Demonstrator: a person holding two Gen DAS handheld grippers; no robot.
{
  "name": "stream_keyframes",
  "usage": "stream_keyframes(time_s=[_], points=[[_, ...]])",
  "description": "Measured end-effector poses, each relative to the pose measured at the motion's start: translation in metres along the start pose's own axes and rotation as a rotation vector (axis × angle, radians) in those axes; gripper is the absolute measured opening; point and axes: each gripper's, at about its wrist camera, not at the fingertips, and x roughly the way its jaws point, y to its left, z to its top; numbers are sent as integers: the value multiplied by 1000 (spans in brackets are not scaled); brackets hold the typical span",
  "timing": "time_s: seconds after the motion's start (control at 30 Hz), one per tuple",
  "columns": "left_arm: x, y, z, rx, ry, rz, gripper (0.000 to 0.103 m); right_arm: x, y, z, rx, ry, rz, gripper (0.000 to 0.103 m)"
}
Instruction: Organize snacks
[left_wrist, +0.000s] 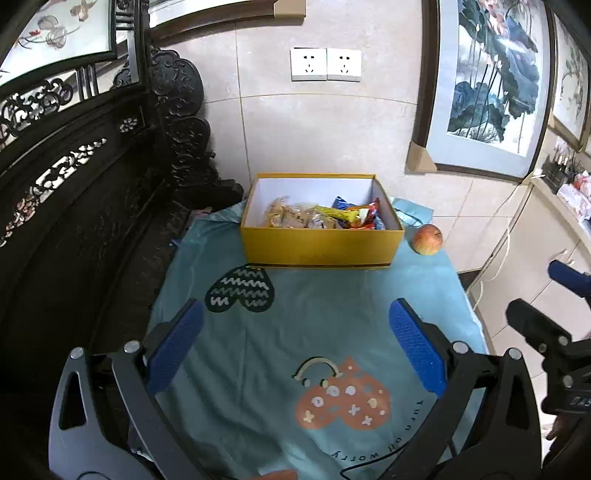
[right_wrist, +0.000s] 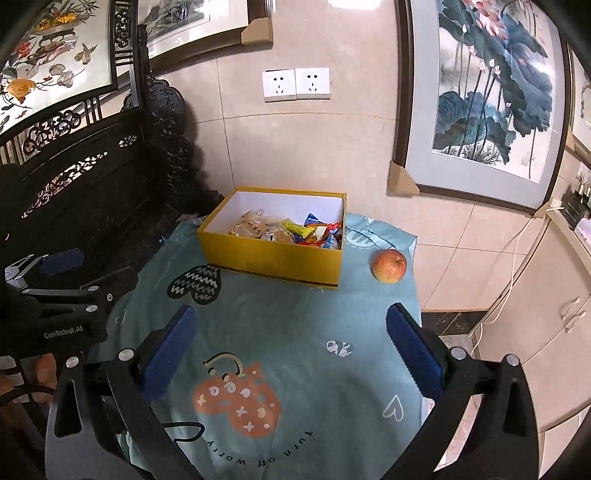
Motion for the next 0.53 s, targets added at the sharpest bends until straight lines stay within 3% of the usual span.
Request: stream_keyframes(time_s=[0.2,0.53], points=[[-2,1,-2,-8,-18,13,101,-3,-2,-3,10,-2,-2,102],[4,3,-2,-28,27,5,101,-7,-4,-3,9,-15,-7,102]])
